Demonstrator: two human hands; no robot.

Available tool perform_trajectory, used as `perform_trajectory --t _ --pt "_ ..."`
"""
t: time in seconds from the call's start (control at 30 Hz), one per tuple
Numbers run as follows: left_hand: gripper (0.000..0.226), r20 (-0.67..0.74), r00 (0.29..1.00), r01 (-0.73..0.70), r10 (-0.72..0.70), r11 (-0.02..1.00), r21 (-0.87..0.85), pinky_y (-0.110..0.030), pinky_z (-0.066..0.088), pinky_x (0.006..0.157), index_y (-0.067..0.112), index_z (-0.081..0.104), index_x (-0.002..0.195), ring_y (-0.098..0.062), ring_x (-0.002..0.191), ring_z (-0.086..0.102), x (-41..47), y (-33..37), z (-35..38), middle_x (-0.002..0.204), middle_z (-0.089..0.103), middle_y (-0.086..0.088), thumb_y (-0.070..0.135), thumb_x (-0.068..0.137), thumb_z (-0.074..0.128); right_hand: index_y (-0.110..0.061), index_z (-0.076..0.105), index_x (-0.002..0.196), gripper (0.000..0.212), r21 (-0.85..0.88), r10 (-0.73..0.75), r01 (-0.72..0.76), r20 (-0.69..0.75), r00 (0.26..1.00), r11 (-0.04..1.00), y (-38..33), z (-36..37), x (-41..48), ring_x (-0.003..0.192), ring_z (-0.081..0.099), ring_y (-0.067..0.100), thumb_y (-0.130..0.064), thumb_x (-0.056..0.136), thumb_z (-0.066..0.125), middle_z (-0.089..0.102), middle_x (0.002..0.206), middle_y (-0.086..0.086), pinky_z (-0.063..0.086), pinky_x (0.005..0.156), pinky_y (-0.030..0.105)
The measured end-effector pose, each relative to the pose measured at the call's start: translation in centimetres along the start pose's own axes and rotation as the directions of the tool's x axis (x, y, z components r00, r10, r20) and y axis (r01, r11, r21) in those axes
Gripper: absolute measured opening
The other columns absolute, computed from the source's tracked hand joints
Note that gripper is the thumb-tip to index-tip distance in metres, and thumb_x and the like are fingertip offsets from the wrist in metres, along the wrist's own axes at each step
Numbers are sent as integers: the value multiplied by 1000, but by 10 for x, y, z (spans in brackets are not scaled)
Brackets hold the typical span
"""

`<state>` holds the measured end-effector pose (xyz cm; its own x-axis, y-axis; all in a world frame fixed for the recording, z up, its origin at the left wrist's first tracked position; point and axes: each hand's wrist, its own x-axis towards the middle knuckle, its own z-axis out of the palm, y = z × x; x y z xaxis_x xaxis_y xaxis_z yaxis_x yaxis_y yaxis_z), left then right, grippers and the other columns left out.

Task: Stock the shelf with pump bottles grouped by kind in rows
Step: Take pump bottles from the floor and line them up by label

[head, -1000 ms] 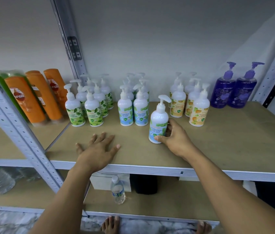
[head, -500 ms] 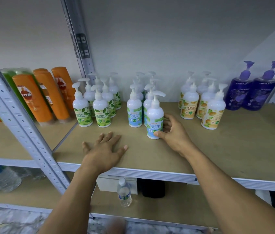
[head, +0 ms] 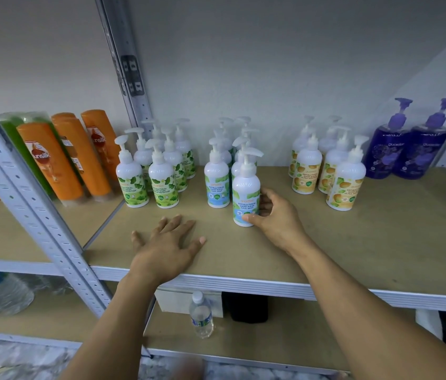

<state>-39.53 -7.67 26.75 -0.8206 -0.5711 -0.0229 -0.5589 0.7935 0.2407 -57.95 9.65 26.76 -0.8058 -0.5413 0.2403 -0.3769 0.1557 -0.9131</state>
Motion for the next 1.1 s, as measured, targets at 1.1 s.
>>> perform_trajectory --t 1.1 --pt "69 -11 1000 3 -3 1000 5 -67 -3 115 47 25 152 -10 154 3 0 0 3 165 11 18 78 91 25 -18 64 124 52 -94 -91 87 -42 995 992 -3 9 -7 84 64 -10 -12 76 85 64 93 -25 51 79 11"
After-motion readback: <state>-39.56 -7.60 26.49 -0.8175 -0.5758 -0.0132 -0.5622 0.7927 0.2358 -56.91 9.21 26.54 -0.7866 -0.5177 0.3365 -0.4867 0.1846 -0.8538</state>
